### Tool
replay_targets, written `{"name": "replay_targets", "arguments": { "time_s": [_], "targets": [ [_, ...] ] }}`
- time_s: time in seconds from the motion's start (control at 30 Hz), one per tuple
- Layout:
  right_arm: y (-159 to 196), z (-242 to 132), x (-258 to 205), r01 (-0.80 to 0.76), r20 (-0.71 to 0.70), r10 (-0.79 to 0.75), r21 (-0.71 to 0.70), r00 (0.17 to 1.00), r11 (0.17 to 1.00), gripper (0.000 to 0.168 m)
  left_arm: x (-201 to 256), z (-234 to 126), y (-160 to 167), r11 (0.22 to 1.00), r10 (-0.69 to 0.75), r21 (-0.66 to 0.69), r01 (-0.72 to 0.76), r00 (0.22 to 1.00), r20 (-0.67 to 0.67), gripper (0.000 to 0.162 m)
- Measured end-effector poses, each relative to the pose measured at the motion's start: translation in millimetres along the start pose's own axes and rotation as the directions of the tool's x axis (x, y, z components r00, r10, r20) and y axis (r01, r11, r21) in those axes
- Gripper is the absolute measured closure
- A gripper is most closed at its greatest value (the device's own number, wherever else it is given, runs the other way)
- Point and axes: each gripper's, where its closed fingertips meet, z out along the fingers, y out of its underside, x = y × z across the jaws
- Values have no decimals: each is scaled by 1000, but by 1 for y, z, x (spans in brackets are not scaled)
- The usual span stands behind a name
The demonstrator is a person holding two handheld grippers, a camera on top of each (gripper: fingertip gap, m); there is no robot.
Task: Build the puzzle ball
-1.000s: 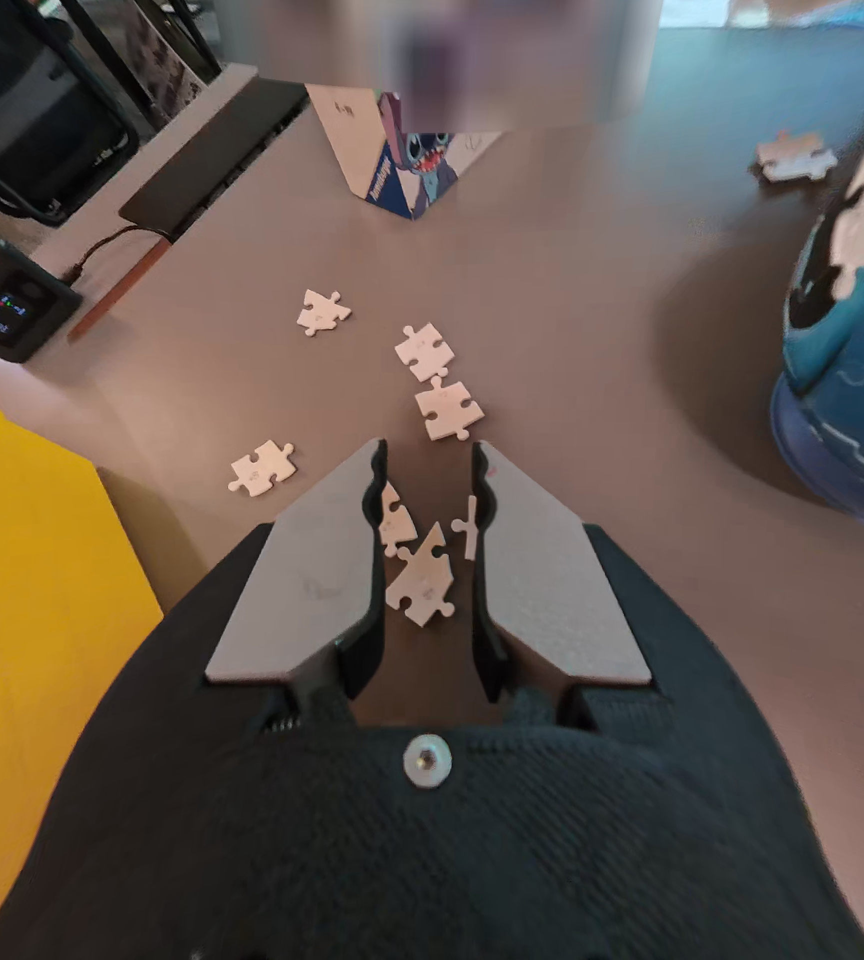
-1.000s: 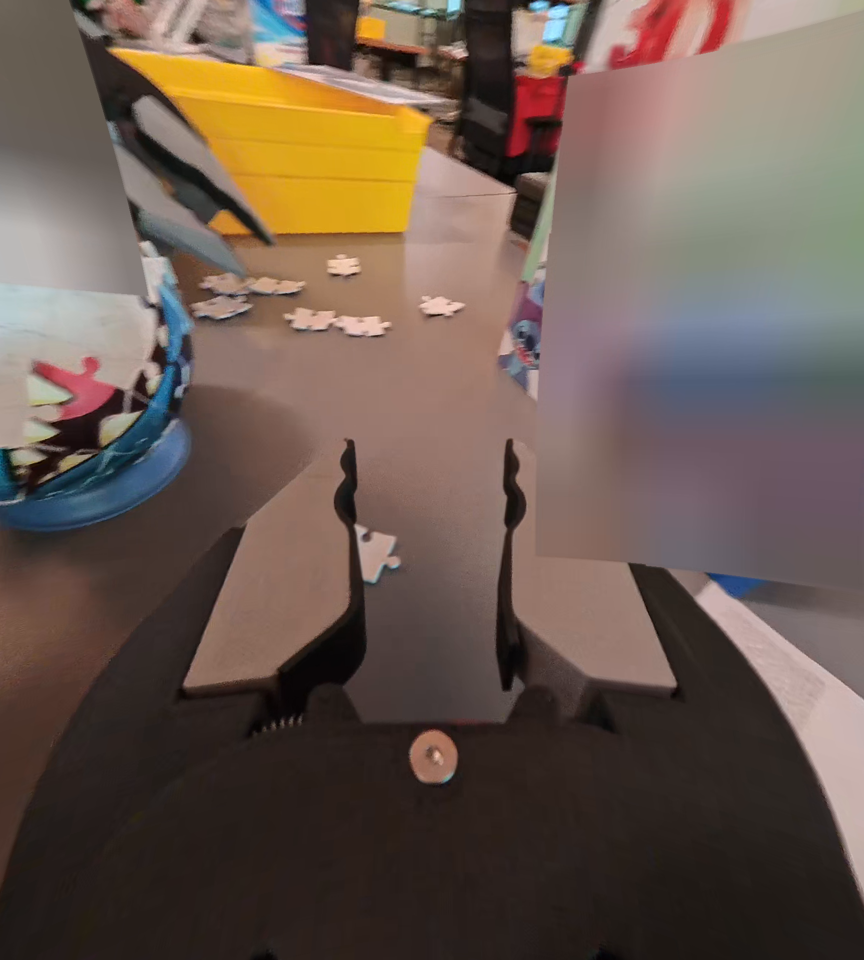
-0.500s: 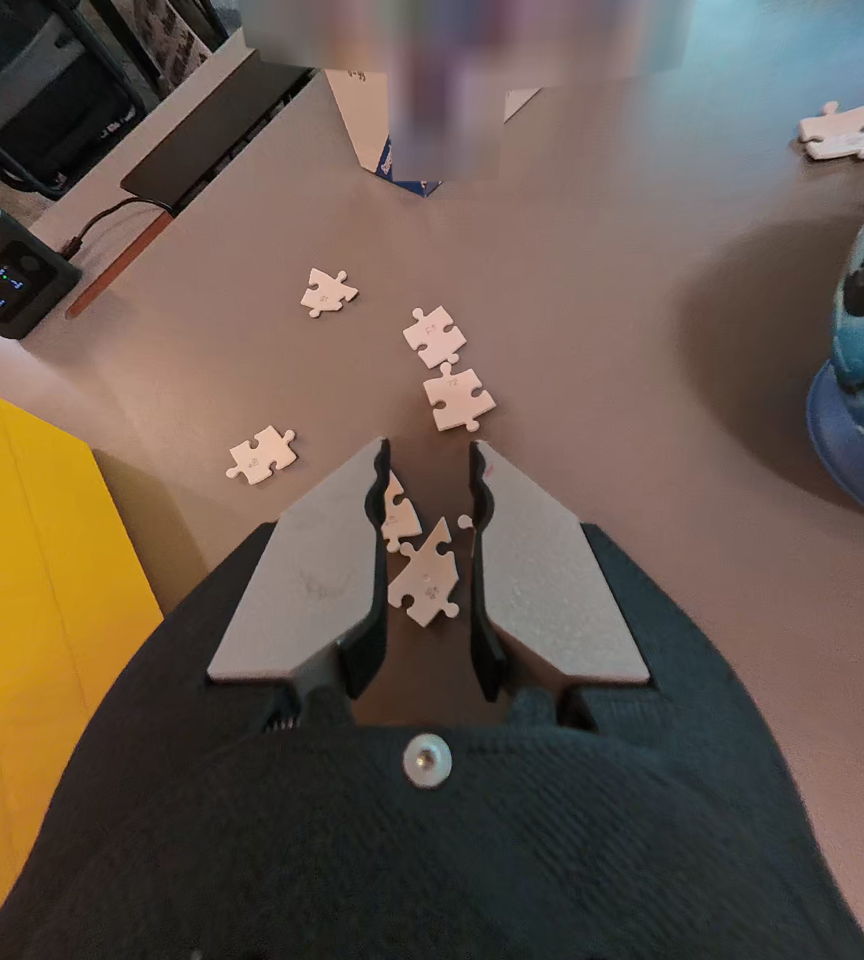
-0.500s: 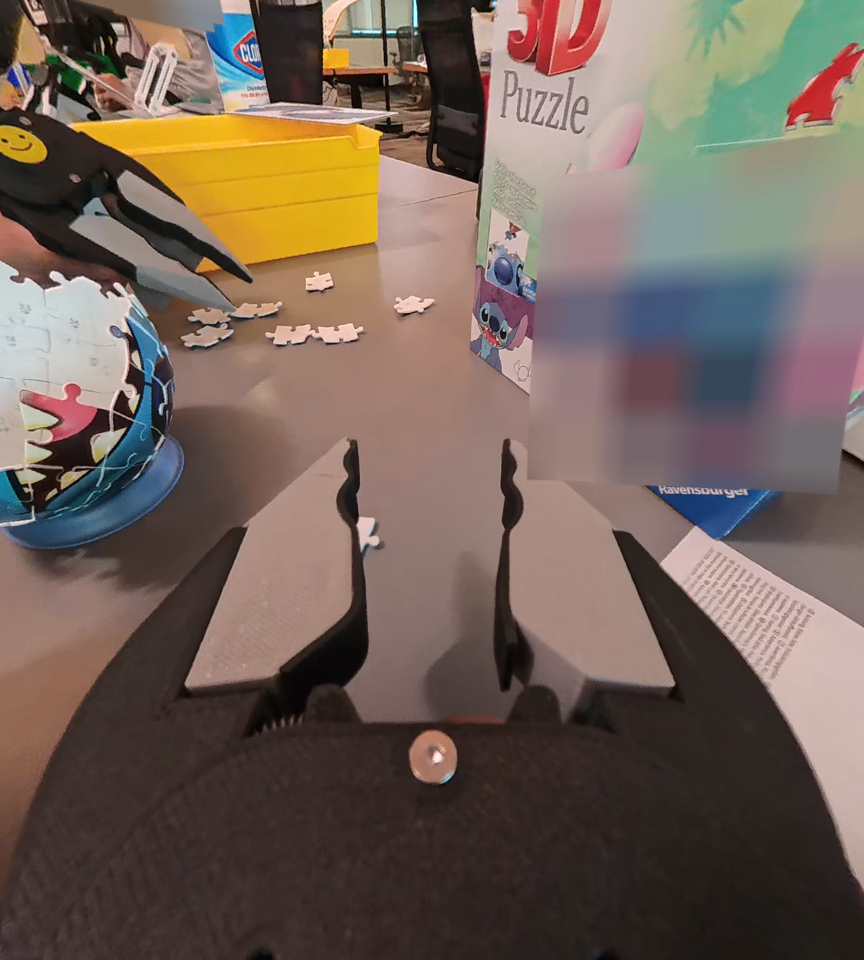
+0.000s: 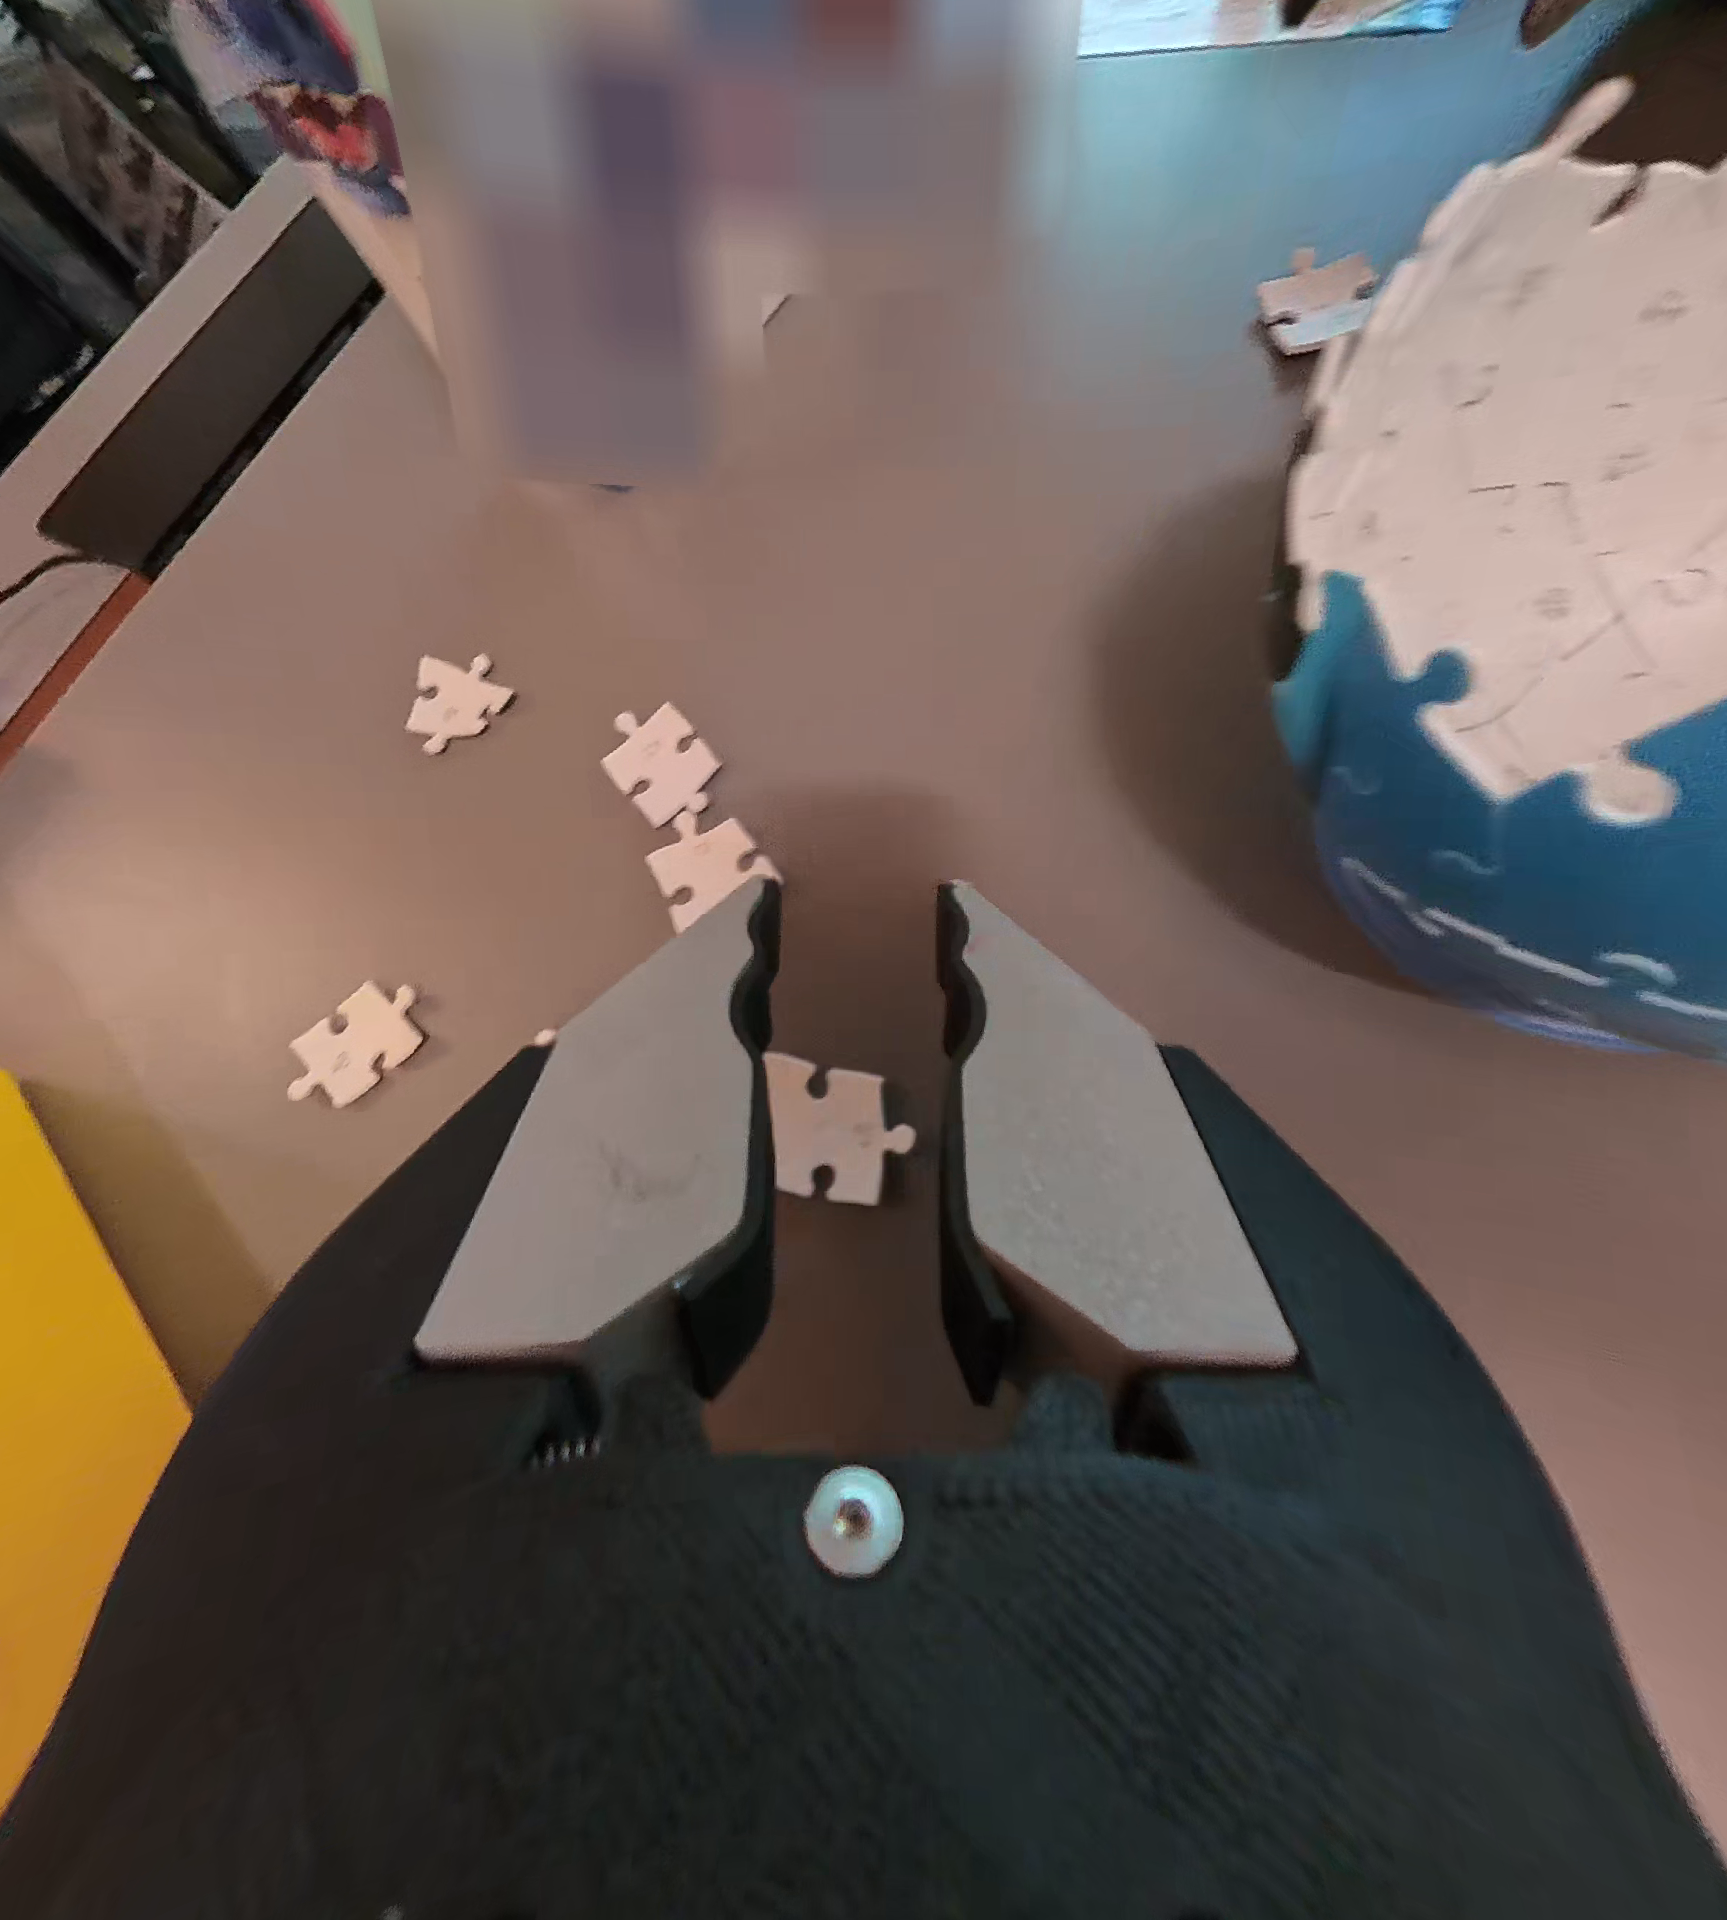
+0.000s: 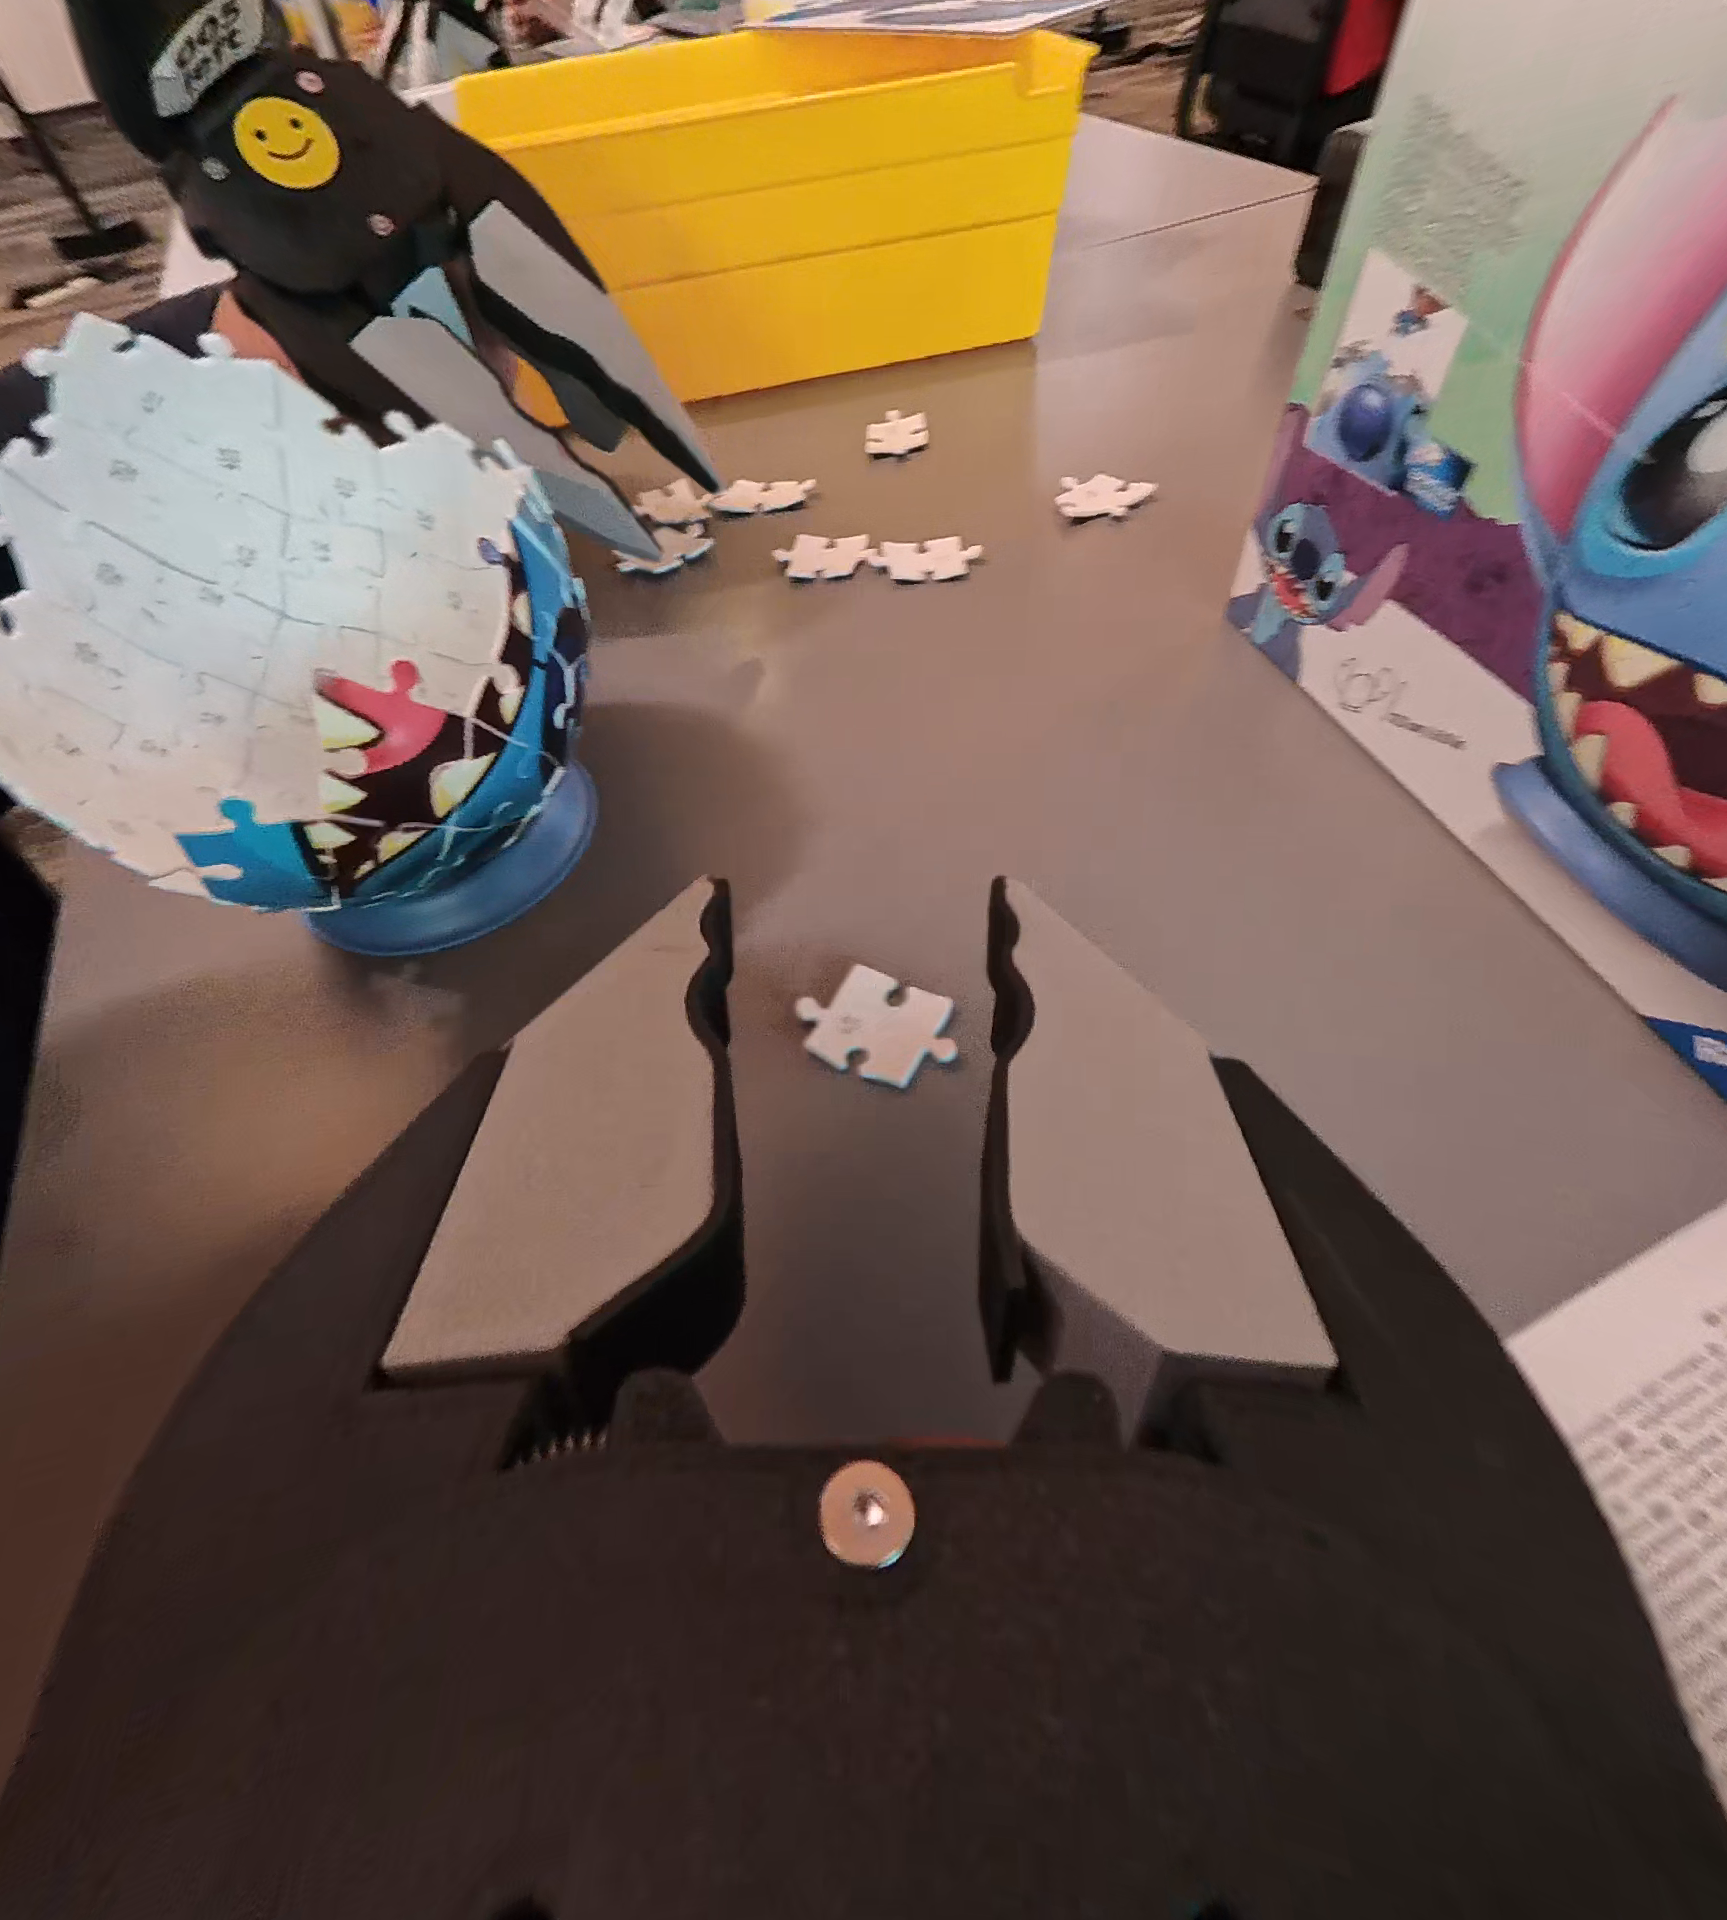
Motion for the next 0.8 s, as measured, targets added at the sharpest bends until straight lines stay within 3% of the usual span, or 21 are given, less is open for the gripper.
{"name": "replay_targets", "arguments": {
  "time_s": [0.23, 0.53, 0.8],
  "targets": [
    [29, -1, -2, 49, 40, -43, -179, 998, 983, 121, 9, 5, 9, 998, 52, -41, -53, 998, -34, 134],
    [26, -5, 7, -12, 34, 18, -154, 999, 988, 123, -9, 0, 15, 999, 6, -52, -6, 1000, -11, 134],
    [43, 3, -2, -3, 104, 33, -269, 994, 963, 123, -15, 2, 22, 997, 18, -75, -17, 1000, 14, 135]
  ]
}}
